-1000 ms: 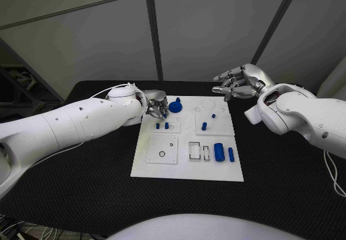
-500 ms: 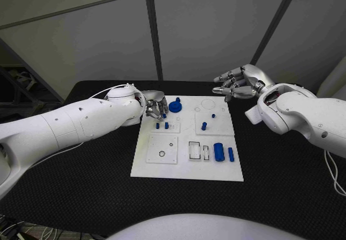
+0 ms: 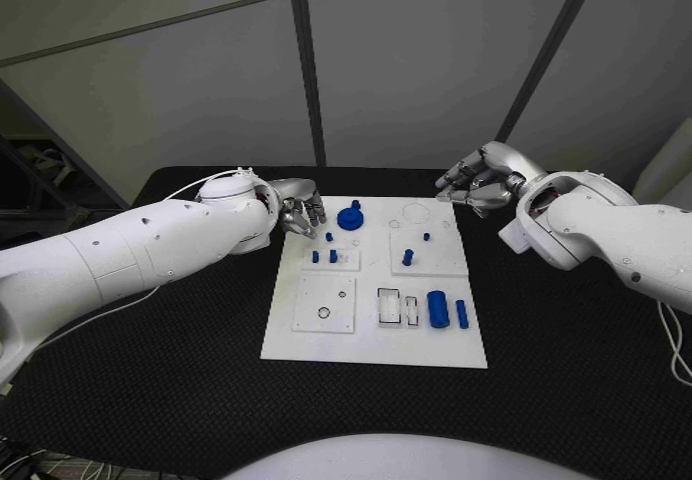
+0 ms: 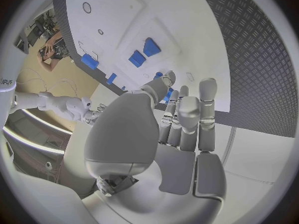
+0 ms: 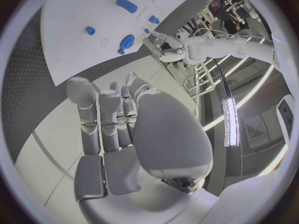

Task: Assemble the parts on the task board

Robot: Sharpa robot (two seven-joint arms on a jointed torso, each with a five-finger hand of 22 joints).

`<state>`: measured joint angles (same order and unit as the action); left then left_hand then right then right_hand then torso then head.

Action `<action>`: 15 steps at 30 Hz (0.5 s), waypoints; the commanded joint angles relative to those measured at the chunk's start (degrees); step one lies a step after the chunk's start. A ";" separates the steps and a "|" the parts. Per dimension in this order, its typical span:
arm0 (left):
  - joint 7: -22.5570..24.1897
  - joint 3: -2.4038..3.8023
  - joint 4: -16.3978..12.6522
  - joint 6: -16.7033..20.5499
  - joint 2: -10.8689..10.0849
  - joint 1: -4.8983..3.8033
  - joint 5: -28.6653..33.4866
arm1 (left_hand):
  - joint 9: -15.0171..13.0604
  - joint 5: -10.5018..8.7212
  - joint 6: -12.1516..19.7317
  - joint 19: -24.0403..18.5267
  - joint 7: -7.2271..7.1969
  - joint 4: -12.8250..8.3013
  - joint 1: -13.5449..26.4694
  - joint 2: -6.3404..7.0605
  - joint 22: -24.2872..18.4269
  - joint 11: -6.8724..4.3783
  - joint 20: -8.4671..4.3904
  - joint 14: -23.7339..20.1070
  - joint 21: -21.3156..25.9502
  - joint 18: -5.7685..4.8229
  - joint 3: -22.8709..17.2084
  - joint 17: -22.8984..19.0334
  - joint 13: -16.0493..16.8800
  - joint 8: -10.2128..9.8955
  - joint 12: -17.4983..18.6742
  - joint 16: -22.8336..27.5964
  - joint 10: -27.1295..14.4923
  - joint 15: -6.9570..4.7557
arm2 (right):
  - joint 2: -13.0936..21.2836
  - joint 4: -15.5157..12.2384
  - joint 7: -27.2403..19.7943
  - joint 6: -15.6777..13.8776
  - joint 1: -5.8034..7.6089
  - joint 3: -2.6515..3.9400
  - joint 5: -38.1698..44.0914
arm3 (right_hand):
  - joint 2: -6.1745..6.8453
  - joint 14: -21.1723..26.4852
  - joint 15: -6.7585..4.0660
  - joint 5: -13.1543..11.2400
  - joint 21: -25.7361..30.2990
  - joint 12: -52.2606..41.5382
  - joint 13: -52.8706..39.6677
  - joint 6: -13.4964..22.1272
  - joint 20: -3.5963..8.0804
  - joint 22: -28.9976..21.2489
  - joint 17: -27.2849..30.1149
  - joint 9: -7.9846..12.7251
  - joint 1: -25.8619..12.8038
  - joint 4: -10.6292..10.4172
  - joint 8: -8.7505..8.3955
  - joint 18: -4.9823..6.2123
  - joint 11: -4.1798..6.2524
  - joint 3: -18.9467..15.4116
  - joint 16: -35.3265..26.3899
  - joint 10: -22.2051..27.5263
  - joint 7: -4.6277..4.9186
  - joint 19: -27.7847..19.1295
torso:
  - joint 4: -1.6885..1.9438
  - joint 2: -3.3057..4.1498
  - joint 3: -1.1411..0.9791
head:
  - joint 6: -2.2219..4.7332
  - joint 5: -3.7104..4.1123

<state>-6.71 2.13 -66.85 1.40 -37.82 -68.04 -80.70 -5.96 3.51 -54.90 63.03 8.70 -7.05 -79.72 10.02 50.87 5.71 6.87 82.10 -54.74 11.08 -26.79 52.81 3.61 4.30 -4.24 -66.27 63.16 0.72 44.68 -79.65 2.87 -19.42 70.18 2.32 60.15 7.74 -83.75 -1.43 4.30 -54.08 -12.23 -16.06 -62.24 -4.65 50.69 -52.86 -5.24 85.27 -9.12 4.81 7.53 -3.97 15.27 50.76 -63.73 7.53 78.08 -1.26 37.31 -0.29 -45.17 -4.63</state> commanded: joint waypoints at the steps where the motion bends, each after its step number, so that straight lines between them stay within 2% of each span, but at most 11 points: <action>1: 2.26 0.46 -0.58 4.56 -1.46 -0.08 7.37 | -0.06 0.32 -1.51 -0.22 0.20 -0.04 -0.25 -0.76 -0.08 -0.10 -0.14 -0.19 0.25 -1.21 -0.48 -0.26 0.12 0.51 -0.55 0.30 1.17 -0.19 | -0.93 1.16 3.75 4.08 -0.39 -0.02 16.44 | 0.50 -2.78 0.14 0.22 -5.90 2.58 2.16 -0.93 -0.05 6.13 -5.23 -0.13 0.19 0.72 -0.27 -1.31 0.07 1.42 6.05 -0.82 -0.12 1.57 | -0.05 0.05 -0.02 | 0.59 0.92; 2: 3.28 0.64 -1.02 6.02 -2.45 -0.09 11.40 | -0.16 0.44 -2.43 -0.14 0.27 -0.02 -0.13 -0.97 -0.07 -0.16 -0.20 -0.06 0.27 -1.22 -0.78 -0.12 0.16 0.81 -0.91 0.17 1.97 -0.25 | -1.48 1.76 4.23 4.58 -0.63 -0.12 20.01 | 0.79 -2.88 0.29 0.17 -8.60 4.00 3.42 -1.24 -0.09 8.95 -7.47 -0.16 -0.06 1.11 -0.56 -1.69 -0.15 2.24 8.77 -1.45 -0.17 2.09 | -0.03 0.05 -0.07 | 0.93 1.68; 5: 6.33 0.86 -2.20 9.22 -4.68 -0.09 20.59 | -0.33 0.81 -3.67 -0.56 0.39 -0.15 -0.21 -1.44 -0.82 -0.35 -0.37 0.05 1.00 -1.02 -1.47 -0.38 0.24 1.14 -1.56 0.27 3.49 -0.41 | -2.68 2.97 5.09 5.31 -1.11 -0.35 26.30 | 1.52 -2.73 0.52 0.15 -12.48 5.93 5.01 -1.22 -0.36 13.08 -8.60 -0.10 -0.22 1.93 -1.00 -2.34 -0.19 3.31 10.59 -1.88 -0.02 2.87 | 0.06 0.10 -0.09 | 1.45 2.44; 6: 7.28 0.90 -2.58 10.04 -5.24 -0.09 22.86 | -0.35 0.87 -3.87 -1.48 0.46 -0.23 -0.19 -1.42 -2.04 -0.32 -0.42 -0.56 2.19 -0.73 -1.61 -2.27 0.21 1.14 -1.57 1.65 3.62 -0.42 | -2.99 3.27 5.31 5.45 -1.24 -0.40 27.71 | 1.60 -2.69 0.58 0.17 -13.04 6.31 5.32 -1.13 -0.40 13.67 -8.73 -0.06 -0.30 2.05 -1.07 -2.41 -0.34 3.54 10.88 -1.94 0.03 2.94 | 0.11 0.11 -0.10 | 1.57 2.56; 9: 11.35 0.97 -4.25 12.63 -7.21 -0.08 31.89 | -0.35 0.87 -4.61 -3.52 0.72 -0.52 0.13 -1.26 -3.77 -0.16 -0.52 -4.75 4.58 -0.49 -2.13 -13.02 0.08 0.89 -1.33 10.51 3.77 -0.42 | -4.09 4.35 6.14 6.22 -1.66 -0.51 31.95 | 2.28 -2.76 0.79 0.15 -14.74 7.27 6.05 -0.67 -0.53 15.49 -9.91 0.08 -0.35 2.64 -1.19 -2.67 -0.54 3.93 12.48 -1.79 0.25 3.27 | 0.23 0.18 0.03 | 1.76 3.02; 11: 14.61 0.98 -5.40 13.09 -8.32 -0.08 39.42 | -0.33 0.83 -4.90 -4.09 0.81 -0.58 0.32 -1.32 -4.19 -0.08 -0.55 -6.40 5.38 -0.49 -2.26 -17.72 0.07 0.69 -1.18 14.77 3.79 -0.44 | -4.72 4.93 6.60 7.07 -1.87 -0.58 33.89 | 2.75 -2.79 0.96 0.15 -15.59 7.89 6.52 -0.22 -0.66 16.39 -10.56 0.21 -0.37 3.10 -1.23 -2.80 -0.72 4.16 13.42 -1.56 0.44 3.39 | 0.11 0.18 0.08 | 1.85 3.15; 13: 17.87 0.97 -6.44 12.27 -9.23 -0.07 47.85 | -0.31 0.78 -5.20 -4.84 1.01 -0.64 0.42 -1.62 -4.73 -0.05 -0.58 -7.69 6.42 -0.49 -2.36 -20.68 0.07 0.42 -1.00 18.39 3.81 -0.46 | -5.20 5.31 6.95 7.96 -2.06 -0.82 35.19 | 3.09 -2.75 1.12 0.13 -16.15 8.34 6.91 0.20 -0.78 16.99 -10.89 0.34 -0.46 3.48 -1.25 -2.87 -0.89 4.34 13.99 -1.34 0.62 3.42 | 0.09 0.18 0.11 | 1.87 3.14; 15: 20.54 0.94 -7.51 11.39 -10.02 -0.02 55.26 | -0.30 0.80 -5.38 -5.34 0.97 -0.62 0.46 -2.04 -5.10 0.01 -0.60 -8.18 7.12 -0.50 -2.40 -21.57 0.07 0.23 -0.91 20.08 3.87 -0.42 | -5.60 5.55 7.09 8.55 -2.19 -1.27 35.99 | 3.29 -2.68 1.22 0.12 -16.53 8.56 7.22 0.44 -0.89 17.39 -11.06 0.42 -0.56 3.78 -1.22 -2.90 -1.00 4.47 14.37 -1.14 0.73 3.39 | -0.01 0.15 0.09 | 1.83 3.21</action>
<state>5.36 3.02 -73.67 11.19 -47.64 -68.04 -44.71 -6.25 4.20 -59.90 58.11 9.71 -7.66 -79.32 8.42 45.85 5.75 6.26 74.20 -47.83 11.10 -29.01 31.54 3.73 4.76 -5.40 -46.65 66.79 0.37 39.23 -74.23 8.29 -13.80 67.98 1.13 89.82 10.47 -84.14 -0.60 4.30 -70.28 -3.86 -8.93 -62.12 -5.52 67.96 -63.86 -4.88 84.81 -5.67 3.77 5.74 -4.72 19.85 64.93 -65.00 8.26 81.20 -1.14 37.45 -0.24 -43.33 -1.48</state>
